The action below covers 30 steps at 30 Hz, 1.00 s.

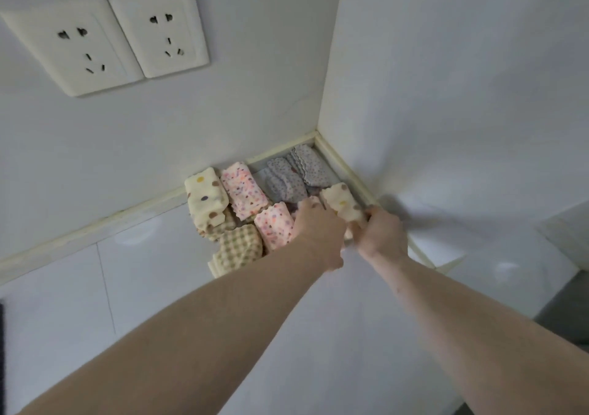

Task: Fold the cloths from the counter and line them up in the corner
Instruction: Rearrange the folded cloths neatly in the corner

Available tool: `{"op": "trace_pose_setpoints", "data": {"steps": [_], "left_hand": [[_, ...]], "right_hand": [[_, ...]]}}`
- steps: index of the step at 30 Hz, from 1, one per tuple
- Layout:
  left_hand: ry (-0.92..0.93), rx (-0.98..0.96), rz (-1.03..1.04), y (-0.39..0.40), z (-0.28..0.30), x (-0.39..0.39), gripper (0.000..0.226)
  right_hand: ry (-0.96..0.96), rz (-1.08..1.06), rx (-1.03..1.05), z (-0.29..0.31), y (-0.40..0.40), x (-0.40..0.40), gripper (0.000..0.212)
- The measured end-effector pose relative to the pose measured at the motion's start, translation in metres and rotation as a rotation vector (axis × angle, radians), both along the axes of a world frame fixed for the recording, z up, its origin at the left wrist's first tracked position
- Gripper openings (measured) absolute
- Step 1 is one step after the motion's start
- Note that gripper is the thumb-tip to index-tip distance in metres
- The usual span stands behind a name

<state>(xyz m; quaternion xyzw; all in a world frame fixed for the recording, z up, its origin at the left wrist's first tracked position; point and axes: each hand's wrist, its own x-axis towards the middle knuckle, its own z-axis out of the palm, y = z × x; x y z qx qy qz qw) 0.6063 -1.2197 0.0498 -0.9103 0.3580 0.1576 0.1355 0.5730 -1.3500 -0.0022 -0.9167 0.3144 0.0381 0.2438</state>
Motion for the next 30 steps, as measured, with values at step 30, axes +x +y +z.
{"op": "trace_pose_setpoints", "data": {"steps": [30], "left_hand": [[-0.551, -0.946, 0.382, 0.191, 0.076, 0.020, 0.011]], "right_hand": [[-0.203, -0.030, 0.731, 0.098, 0.094, 0.063, 0.015]]}}
